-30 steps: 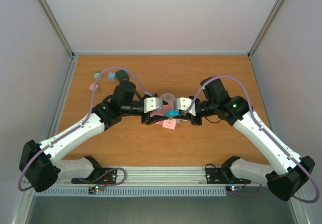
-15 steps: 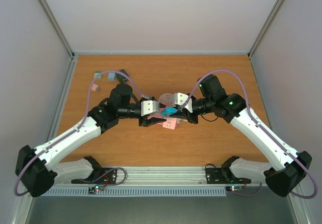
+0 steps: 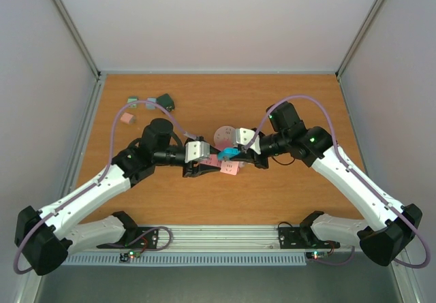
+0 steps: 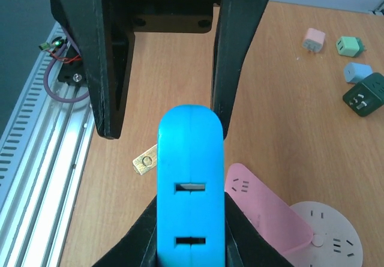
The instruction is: Pull the plug off the socket
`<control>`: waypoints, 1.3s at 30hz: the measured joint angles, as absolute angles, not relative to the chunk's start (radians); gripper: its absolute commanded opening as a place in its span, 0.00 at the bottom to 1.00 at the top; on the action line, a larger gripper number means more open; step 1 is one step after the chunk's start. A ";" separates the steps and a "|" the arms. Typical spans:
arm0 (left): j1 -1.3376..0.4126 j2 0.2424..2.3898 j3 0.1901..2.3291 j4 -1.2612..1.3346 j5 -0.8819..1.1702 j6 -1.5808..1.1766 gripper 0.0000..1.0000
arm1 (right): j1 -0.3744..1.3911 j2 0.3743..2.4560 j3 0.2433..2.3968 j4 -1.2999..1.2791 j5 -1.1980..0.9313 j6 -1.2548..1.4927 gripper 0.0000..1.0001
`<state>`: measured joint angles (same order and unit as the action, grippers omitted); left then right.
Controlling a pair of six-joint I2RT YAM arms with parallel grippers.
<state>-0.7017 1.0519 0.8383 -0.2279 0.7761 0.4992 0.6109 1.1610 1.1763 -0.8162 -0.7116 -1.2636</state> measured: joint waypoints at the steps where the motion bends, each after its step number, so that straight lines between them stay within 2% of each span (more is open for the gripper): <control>1: -0.701 1.052 0.837 -0.211 0.780 0.468 0.49 | 0.611 1.161 1.176 -0.816 -0.712 -1.266 0.15; 10: -0.702 1.062 0.837 -0.099 0.800 0.319 0.37 | 0.617 1.163 1.176 -0.816 -0.720 -1.272 0.15; 18: -0.709 1.116 0.837 -0.033 0.727 0.231 0.21 | 0.615 1.169 1.176 -0.802 -0.702 -1.237 0.15; 27: -0.710 1.157 0.845 -0.023 0.719 0.215 0.15 | 0.603 1.183 1.176 -0.816 -0.678 -1.182 0.14; 32: -0.707 1.157 0.845 -0.024 0.731 0.219 0.03 | 0.603 1.183 1.176 -0.817 -0.680 -1.169 0.16; 35: -0.701 1.156 0.845 -0.025 0.747 0.225 0.01 | 0.604 1.183 1.176 -0.816 -0.680 -1.162 0.26; 39: -0.682 1.150 0.847 -0.028 0.761 0.220 0.01 | 0.614 1.184 1.176 -0.792 -0.679 -1.142 0.53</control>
<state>-0.6823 1.1503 0.8467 -0.0280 0.7609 0.2199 0.6136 1.1835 1.1763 -0.7921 -0.6788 -1.1416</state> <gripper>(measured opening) 0.190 0.359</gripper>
